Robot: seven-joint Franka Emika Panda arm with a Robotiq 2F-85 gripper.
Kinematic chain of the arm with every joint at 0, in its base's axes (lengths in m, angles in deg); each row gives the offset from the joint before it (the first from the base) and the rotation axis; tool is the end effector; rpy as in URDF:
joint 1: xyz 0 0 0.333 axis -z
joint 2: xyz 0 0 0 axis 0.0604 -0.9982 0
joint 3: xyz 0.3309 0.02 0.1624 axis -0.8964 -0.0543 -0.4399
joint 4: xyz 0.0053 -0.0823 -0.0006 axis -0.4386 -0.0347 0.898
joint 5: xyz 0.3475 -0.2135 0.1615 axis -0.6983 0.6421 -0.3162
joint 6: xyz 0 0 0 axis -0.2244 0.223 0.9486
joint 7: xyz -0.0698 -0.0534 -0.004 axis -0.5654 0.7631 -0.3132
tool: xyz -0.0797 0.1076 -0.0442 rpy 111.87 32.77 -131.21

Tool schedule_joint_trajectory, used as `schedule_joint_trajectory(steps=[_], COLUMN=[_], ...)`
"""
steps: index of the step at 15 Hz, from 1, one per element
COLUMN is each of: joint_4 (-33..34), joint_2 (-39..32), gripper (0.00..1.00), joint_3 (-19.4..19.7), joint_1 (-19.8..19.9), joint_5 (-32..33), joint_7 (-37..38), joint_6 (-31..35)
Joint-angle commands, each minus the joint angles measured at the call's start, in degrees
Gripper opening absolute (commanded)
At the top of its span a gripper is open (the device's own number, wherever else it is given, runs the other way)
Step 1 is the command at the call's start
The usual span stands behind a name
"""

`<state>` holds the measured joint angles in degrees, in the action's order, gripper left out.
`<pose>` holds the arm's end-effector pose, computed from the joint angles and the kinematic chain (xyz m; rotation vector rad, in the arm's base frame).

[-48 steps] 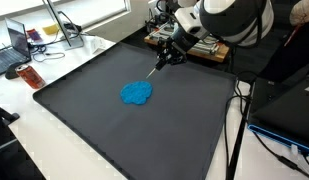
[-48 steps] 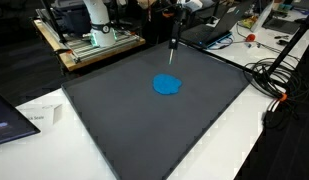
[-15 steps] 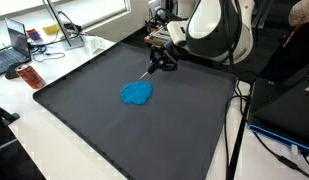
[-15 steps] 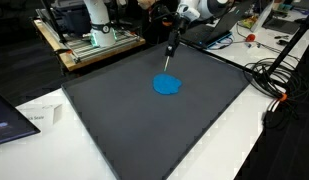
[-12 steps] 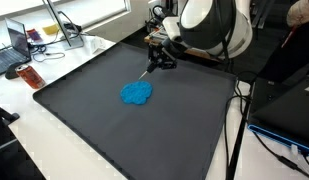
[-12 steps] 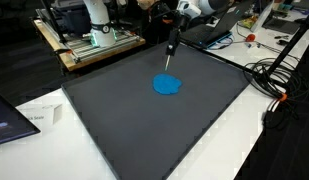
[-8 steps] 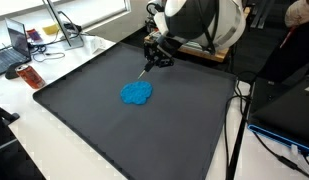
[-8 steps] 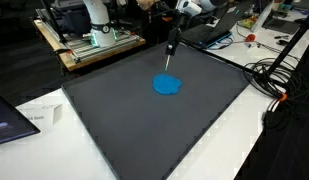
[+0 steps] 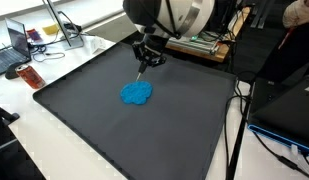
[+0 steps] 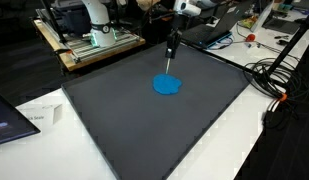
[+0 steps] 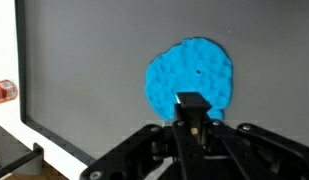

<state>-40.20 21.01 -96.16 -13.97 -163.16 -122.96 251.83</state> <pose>0.6099 0.1504 0.2522 2.6455 0.4016 0.1098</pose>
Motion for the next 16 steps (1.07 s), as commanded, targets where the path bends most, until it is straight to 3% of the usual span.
schedule_joint_trajectory(steps=[1, 2, 3, 9, 16], joint_4=[1.5, -0.2, 0.4, -0.1, -0.6], joint_2=[0.3, 0.5, 0.5, -0.1, -1.3], gripper=[0.03, 0.03, 0.03, 0.03, 0.03], joint_3=[-4.9, -9.5, -9.0, -21.4, -32.8], joint_1=[6.6, 10.6, 10.9, 21.8, 33.1], joint_5=[-2.3, 0.2, -1.1, -1.0, -1.0], joint_7=[-4.7, -3.0, -3.9, -3.8, -3.6], joint_6=[1.3, 1.3, 1.3, 1.2, 1.3])
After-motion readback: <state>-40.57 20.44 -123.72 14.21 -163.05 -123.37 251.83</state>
